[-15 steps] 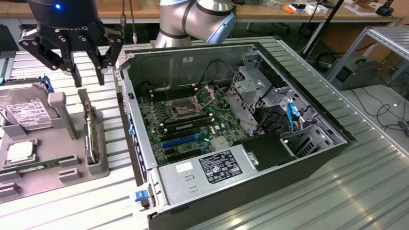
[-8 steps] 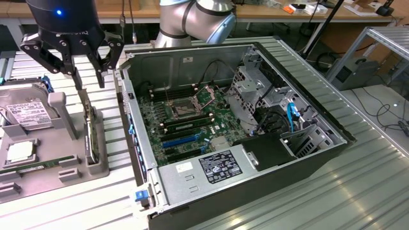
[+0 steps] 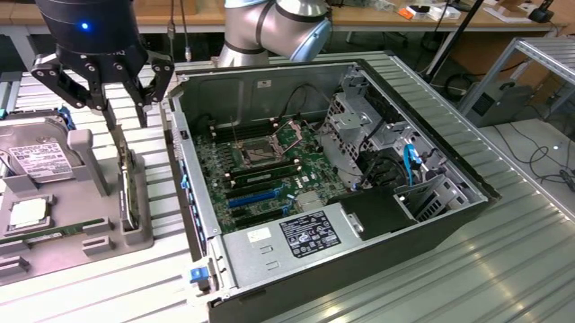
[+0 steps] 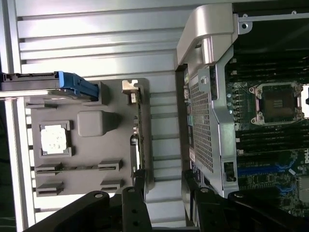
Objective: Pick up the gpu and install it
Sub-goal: 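Pick up the gpu and move the gpu toward the slot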
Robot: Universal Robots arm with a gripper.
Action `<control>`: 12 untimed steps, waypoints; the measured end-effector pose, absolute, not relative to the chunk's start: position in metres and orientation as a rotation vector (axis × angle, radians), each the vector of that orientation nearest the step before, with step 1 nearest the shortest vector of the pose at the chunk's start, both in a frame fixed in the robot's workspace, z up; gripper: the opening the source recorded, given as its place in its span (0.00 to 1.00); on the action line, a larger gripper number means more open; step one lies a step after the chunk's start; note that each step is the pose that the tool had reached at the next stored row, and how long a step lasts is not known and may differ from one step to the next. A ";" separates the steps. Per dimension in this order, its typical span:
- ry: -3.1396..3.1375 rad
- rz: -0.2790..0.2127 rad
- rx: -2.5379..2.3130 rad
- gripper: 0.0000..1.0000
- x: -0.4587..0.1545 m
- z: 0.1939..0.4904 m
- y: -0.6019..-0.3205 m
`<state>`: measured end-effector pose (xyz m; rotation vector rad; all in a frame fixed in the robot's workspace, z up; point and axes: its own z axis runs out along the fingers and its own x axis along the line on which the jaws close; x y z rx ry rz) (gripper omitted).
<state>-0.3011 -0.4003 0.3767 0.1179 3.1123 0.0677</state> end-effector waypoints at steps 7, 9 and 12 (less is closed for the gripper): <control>3.112 0.068 0.118 0.43 -0.302 0.370 -0.400; 3.112 0.068 0.118 0.43 -0.302 0.369 -0.400; 3.112 0.068 0.118 0.43 -0.302 0.367 -0.400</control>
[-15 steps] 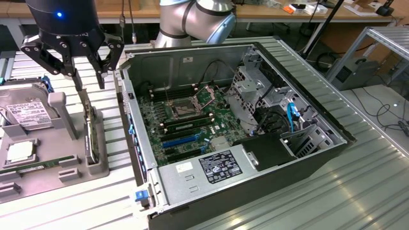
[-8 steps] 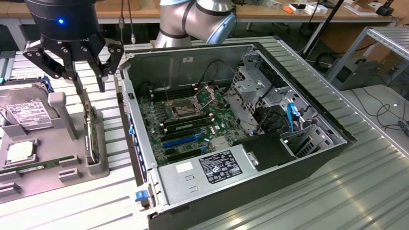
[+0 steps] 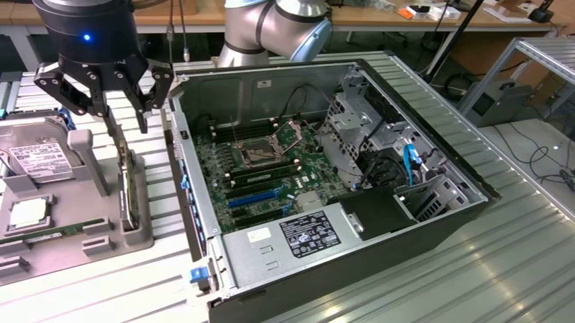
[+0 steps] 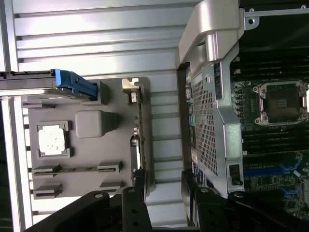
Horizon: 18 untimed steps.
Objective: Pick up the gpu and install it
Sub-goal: 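Pick up the gpu and move the gpu toward the slot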
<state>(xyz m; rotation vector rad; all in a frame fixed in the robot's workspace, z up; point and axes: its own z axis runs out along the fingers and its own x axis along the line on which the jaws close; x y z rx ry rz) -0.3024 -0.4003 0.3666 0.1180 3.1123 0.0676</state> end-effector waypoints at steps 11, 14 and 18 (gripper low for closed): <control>3.112 0.068 0.118 0.43 -0.303 0.357 -0.400; 3.112 0.068 0.118 0.43 -0.303 0.356 -0.400; 3.112 0.068 0.118 0.43 -0.304 0.353 -0.400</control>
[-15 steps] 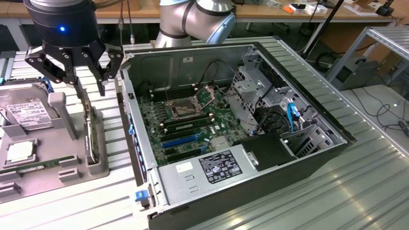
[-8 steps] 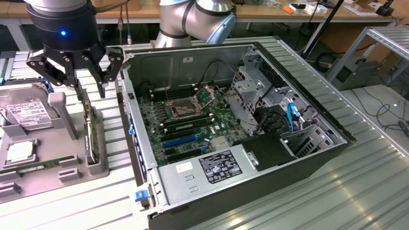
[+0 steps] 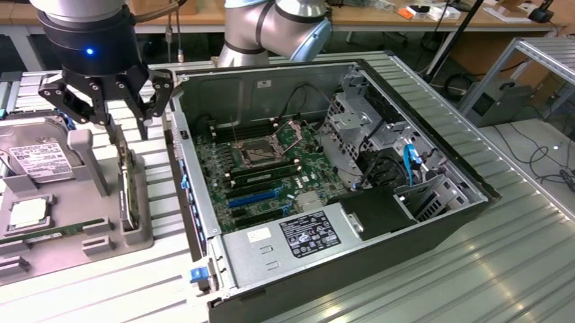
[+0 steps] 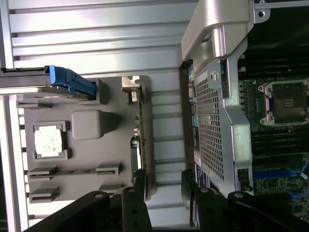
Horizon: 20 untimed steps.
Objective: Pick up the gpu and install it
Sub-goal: 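Pick up the gpu and move the gpu toward the slot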
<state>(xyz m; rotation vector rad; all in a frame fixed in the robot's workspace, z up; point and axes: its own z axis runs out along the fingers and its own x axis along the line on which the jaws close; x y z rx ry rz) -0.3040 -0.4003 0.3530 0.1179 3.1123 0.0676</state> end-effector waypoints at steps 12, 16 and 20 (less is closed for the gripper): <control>3.112 0.068 0.118 0.43 -0.306 0.347 -0.400; 3.112 0.068 0.118 0.43 -0.306 0.345 -0.400; 3.112 0.068 0.118 0.43 -0.307 0.342 -0.400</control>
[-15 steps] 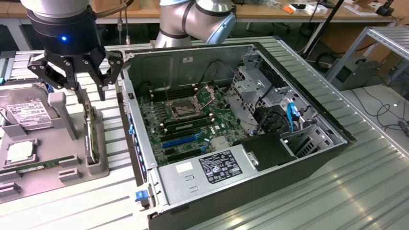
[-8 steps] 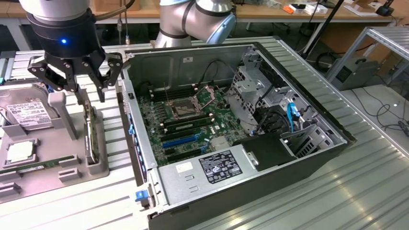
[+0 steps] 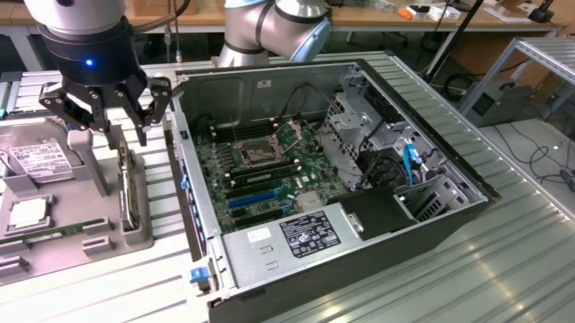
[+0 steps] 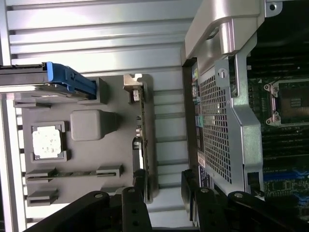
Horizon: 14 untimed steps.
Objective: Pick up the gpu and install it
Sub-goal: 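Pick up the gpu and move the gpu toward the slot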
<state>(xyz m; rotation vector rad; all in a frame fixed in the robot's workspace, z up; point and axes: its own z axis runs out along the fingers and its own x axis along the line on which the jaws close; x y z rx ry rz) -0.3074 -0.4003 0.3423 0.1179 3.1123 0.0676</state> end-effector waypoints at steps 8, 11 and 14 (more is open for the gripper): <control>3.112 0.068 0.118 0.43 -0.310 0.338 -0.400; 3.112 0.068 0.118 0.43 -0.312 0.337 -0.400; 3.112 0.067 0.118 0.43 -0.313 0.336 -0.400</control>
